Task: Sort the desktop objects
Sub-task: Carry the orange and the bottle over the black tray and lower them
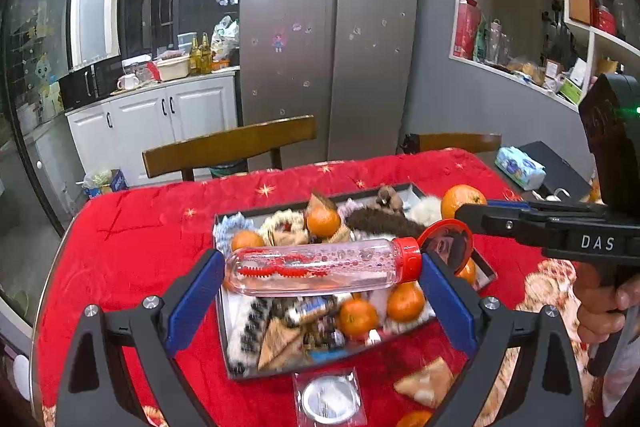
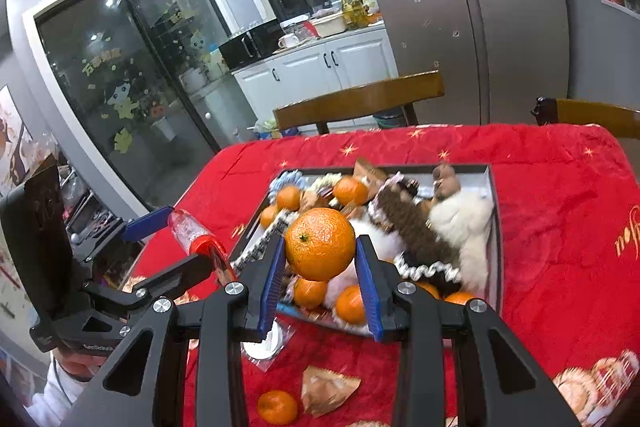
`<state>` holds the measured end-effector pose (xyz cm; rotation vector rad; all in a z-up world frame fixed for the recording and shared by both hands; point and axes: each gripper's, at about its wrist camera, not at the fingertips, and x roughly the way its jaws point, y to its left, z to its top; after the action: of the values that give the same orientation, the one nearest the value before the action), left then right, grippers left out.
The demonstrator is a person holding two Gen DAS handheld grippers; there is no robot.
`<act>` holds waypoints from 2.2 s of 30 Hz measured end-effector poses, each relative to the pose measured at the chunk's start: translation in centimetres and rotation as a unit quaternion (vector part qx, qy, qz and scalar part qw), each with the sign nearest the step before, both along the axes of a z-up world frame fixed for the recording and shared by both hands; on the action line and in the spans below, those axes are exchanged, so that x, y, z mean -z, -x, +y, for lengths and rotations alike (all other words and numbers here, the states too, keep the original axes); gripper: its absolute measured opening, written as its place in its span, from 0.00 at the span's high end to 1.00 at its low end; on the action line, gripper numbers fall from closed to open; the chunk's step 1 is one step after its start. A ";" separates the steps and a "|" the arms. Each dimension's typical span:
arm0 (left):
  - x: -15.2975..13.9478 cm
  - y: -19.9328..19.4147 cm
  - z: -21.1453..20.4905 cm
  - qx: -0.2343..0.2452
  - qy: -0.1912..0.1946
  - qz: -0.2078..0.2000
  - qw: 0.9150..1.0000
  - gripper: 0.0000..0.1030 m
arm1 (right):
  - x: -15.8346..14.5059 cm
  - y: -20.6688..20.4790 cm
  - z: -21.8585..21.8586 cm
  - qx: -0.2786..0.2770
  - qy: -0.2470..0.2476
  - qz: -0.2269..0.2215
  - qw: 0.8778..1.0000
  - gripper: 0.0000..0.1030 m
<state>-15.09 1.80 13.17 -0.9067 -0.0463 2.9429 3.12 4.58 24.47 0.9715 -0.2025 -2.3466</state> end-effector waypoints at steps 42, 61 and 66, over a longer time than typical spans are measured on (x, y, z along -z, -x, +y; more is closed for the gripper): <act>9.4 9.2 -1.0 -0.064 0.000 -0.034 0.997 0.06 | 7.5 9.9 1.6 0.031 -0.007 -0.047 0.998 0.67; 9.3 9.2 -0.7 -0.061 0.003 -0.035 0.998 0.06 | 8.8 9.8 0.7 0.024 -0.024 -0.059 0.998 0.69; 9.3 9.3 -0.8 -0.061 0.003 -0.035 0.998 0.06 | 8.8 9.9 0.9 0.025 -0.018 -0.063 0.998 0.70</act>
<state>-24.35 1.03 3.89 -1.0438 -0.1009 3.0224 -6.81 5.49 15.71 1.1460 -0.2378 -2.3417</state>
